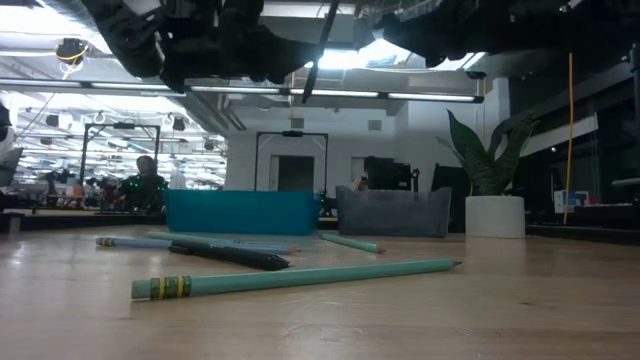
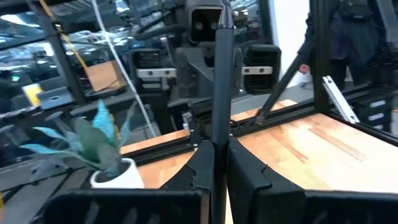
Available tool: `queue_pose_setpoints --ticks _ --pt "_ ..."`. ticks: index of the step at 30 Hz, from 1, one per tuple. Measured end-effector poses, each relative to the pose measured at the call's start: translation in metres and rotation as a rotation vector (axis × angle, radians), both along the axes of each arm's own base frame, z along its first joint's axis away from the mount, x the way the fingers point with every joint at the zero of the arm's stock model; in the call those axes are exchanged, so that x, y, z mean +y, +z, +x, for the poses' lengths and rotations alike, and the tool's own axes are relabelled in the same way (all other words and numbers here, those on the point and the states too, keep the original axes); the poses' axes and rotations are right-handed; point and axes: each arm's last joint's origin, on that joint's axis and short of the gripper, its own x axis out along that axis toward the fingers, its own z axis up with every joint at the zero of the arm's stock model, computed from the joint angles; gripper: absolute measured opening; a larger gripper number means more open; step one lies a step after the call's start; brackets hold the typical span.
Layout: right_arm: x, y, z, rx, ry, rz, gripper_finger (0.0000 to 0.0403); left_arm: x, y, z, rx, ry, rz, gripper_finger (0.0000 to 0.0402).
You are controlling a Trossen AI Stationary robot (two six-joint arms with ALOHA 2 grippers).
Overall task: Sort pens & pencils
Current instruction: Put the black pen into the black bin
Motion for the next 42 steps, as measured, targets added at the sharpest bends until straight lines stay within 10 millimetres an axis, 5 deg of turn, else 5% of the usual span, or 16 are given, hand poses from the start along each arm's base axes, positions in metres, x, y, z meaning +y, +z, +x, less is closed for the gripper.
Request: queue_pose_setpoints --ticks 14,42 --pt "-0.001 -0.002 0.010 -0.071 -0.002 -0.039 0.0121 0.006 0.000 0.031 0.009 -0.053 -0.001 0.0014" --pt "-0.011 -0.007 0.018 -0.115 -0.002 -0.041 0.0124 0.010 -0.002 0.047 0.013 -0.080 -0.001 0.0014"
